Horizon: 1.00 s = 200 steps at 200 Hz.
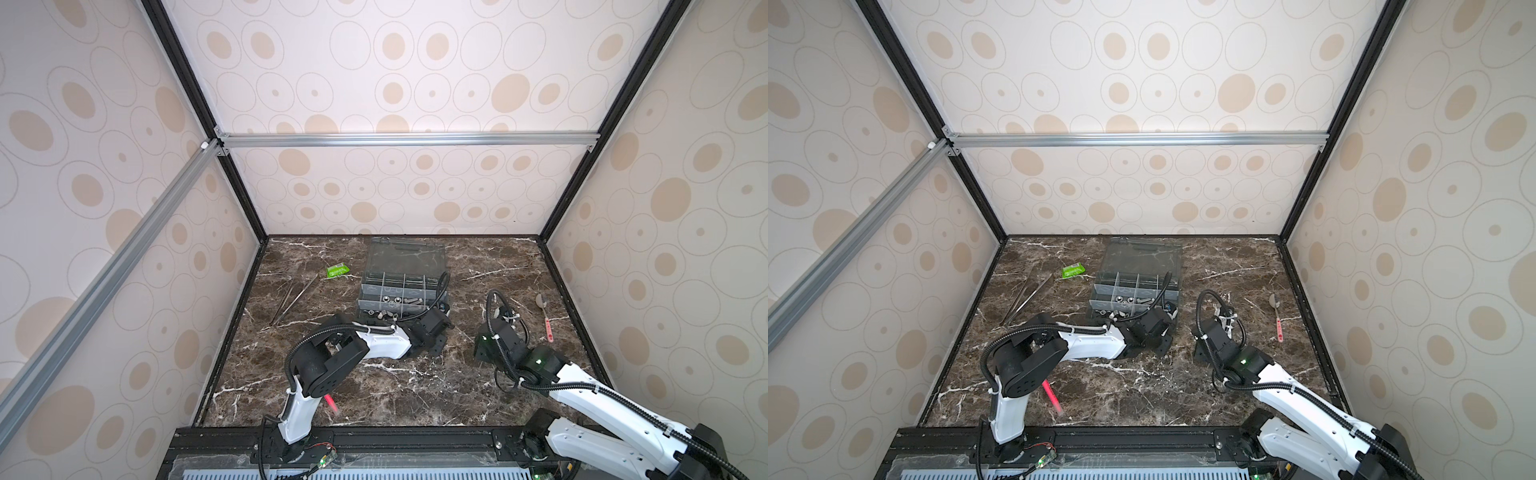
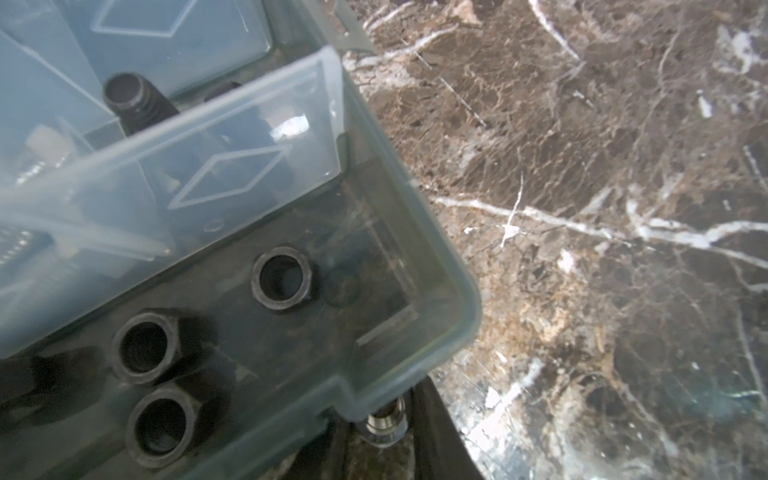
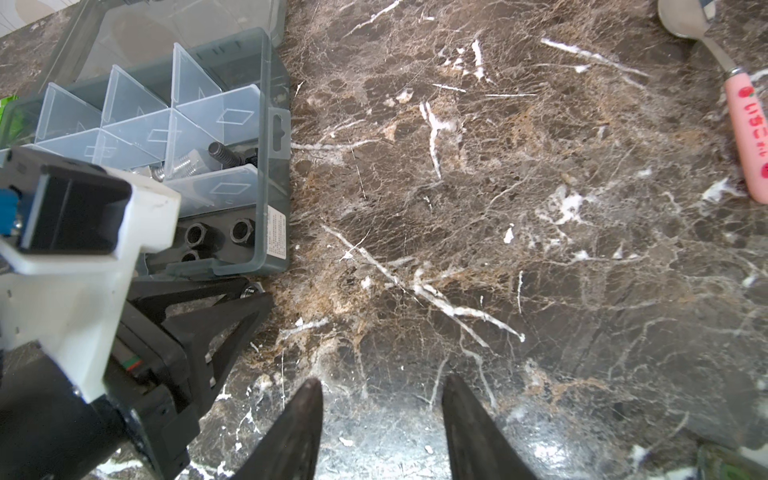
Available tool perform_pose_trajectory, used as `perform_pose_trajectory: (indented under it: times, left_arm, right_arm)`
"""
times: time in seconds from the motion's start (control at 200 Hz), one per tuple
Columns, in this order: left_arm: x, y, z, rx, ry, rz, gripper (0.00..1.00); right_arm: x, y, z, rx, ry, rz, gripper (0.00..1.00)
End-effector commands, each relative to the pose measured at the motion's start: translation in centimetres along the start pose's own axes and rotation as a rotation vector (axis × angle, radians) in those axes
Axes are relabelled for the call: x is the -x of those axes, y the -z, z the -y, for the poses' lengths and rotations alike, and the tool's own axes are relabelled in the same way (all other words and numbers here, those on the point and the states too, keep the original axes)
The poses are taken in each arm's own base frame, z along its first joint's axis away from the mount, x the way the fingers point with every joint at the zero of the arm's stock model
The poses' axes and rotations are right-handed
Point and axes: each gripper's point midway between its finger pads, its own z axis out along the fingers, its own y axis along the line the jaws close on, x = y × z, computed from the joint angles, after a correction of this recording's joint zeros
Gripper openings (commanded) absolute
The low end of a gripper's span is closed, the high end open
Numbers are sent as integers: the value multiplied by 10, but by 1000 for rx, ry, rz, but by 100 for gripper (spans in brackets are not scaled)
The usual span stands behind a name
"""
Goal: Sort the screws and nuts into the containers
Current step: 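Lower the left gripper onto the last loose silver hex nut and close, then carry the nut with the left gripper into the nut compartment and release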
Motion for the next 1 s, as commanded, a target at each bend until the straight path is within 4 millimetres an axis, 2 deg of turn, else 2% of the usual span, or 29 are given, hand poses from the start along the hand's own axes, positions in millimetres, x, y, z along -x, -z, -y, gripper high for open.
perform_pose_trajectory:
  times: [0.0, 0.145, 0.24, 0.565, 0.725, 0.995]
  left_arm:
    - [-30, -12, -10, 68, -46, -79, 23]
    - [-31, -9, -7, 49, -31, -71, 16]
    - [-24, -1, -3, 27, -26, -56, 15]
    - [1, 55, 6, -63, 13, 46, 14]
    - [10, 81, 0, -58, 28, 94, 13]
    - [33, 106, -19, -27, 62, 160, 10]
  right_arm:
    - [-4, -1, 11, -49, -8, -7, 50]
    - [-5, 0, 16, -70, -6, -11, 50]
    - [-5, 0, 17, -74, -5, -8, 50]
    - [-1, 2, 22, -90, -14, 22, 50]
    - [0, 3, 22, -87, -16, 27, 50]
    - [-1, 3, 22, -84, -16, 24, 50]
